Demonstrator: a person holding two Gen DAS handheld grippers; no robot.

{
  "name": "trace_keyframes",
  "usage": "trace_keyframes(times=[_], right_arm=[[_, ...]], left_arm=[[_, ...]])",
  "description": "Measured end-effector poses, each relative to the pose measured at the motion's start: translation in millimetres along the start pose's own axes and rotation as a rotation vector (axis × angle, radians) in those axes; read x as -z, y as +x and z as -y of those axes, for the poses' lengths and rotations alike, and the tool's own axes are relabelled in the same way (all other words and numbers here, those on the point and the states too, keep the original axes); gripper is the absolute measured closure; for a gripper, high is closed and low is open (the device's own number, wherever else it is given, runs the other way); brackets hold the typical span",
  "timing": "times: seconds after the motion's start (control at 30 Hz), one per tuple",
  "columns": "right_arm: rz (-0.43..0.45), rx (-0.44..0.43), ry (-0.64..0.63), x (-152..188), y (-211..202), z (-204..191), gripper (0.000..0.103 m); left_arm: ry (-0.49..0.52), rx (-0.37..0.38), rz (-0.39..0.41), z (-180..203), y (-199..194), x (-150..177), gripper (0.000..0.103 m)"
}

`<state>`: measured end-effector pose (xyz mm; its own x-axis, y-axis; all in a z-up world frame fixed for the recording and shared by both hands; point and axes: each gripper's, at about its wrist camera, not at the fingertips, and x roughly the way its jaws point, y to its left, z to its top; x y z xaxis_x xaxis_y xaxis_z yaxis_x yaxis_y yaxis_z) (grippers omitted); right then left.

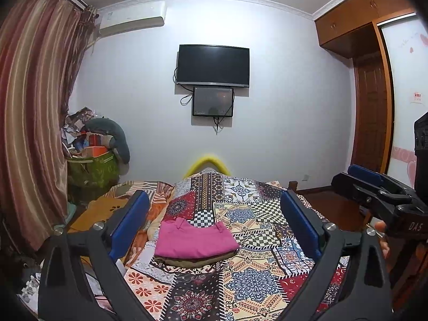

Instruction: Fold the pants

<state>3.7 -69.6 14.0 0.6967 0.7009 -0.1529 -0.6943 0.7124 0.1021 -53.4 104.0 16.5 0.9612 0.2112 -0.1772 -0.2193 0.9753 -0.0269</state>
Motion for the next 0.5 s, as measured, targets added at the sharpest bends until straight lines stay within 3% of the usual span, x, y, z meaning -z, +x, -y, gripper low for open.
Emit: trace_keyframes(times=[0.5], right_arm=[[-0.008, 0.002, 0.011, 1.9, 0.1, 1.2, 0.0]], left_arm=[[-0.004, 0.014, -0.008, 2.4, 5.6, 1.8, 0.003]])
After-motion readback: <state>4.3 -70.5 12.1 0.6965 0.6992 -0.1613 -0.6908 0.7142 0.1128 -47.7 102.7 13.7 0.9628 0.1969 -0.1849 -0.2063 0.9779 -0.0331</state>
